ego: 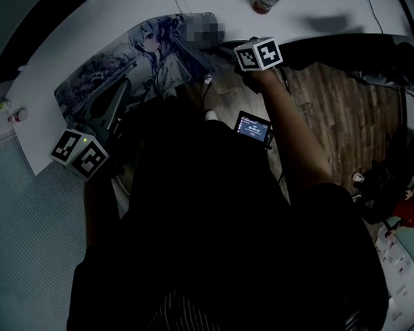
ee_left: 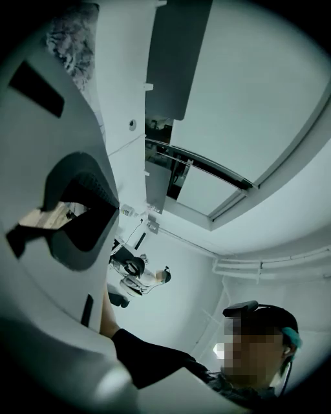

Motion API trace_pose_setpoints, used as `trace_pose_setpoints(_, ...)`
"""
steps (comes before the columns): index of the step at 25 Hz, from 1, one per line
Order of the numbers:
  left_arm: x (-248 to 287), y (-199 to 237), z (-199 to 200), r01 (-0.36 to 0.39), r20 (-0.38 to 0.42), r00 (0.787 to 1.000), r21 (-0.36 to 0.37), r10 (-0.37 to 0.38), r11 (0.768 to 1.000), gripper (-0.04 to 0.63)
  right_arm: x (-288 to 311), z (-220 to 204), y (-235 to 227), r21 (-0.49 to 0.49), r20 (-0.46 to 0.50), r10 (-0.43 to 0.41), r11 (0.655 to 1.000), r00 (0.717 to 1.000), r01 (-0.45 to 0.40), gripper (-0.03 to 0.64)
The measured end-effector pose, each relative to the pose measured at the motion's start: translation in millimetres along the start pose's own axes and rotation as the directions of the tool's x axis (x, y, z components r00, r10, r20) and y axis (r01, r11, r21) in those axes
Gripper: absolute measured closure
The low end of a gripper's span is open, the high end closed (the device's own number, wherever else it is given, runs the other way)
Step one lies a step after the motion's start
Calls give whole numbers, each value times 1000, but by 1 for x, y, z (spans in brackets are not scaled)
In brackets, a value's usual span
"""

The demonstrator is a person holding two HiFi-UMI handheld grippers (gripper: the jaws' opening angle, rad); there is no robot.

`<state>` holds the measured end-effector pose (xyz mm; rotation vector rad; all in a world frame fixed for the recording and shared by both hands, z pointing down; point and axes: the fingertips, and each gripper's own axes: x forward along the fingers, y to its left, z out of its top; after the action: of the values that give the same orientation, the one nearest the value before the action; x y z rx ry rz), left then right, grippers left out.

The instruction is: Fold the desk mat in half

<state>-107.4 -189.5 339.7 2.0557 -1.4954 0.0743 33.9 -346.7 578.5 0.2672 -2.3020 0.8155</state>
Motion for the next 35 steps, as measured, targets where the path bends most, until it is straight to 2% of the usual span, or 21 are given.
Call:
trace_pose_setpoints(6, -43, -1, -14, -68, 39, 997, -88, 72, 994, 592, 12, 6, 6, 12, -11, 3, 1000, 1000, -2, 591)
trace_pose_setpoints(7, -48, 1, -19, -78, 33, 996, -77, 80, 994, 592, 12, 6, 5, 23, -8, 2, 1000, 1000, -2, 591)
trace_pose_setpoints(10, -59, 6, -29, -123, -19, 992, 18, 123, 992, 592, 9, 9, 7, 40, 14, -7, 999, 1000, 7, 591)
trace_pose_setpoints(16, -70, 24, -12, -112, -8, 994, -6, 112, 994, 592, 9, 18, 22, 42, 57, -35, 999, 998, 33, 591)
trace_pose_setpoints(21, -66, 35, -10, -14, -27, 1000, 38, 15, 999, 592, 8, 25, 42, 48, 82, -83, 996, 993, 79, 591)
trace_pose_setpoints(25, -82, 57, -11, 75, 9, 997, 2, -75, 997, 592, 7, 28, 61, 63, 87, -148, 988, 985, 142, 591)
trace_pose_setpoints(27, -95, 71, -12, 121, -7, 993, 2, -121, 993, 592, 11, 30, 75, 79, 95, -173, 983, 980, 166, 591)
trace_pose_setpoints(29, -105, 81, -13, 184, -44, 982, 12, -184, 983, 592, 18, 34, 89, 91, 105, -195, 978, 975, 186, 591)
trace_pose_setpoints(32, -117, 88, -11, 306, -67, 950, 12, -305, 952, 593, 26, 35, 104, 79, 84, -253, 966, 964, 247, 591)
trace_pose_setpoints(35, -128, 103, -11, 357, -78, 931, -11, -357, 934, 593, 30, 39, 118, 72, 71, -309, 950, 949, 304, 591)
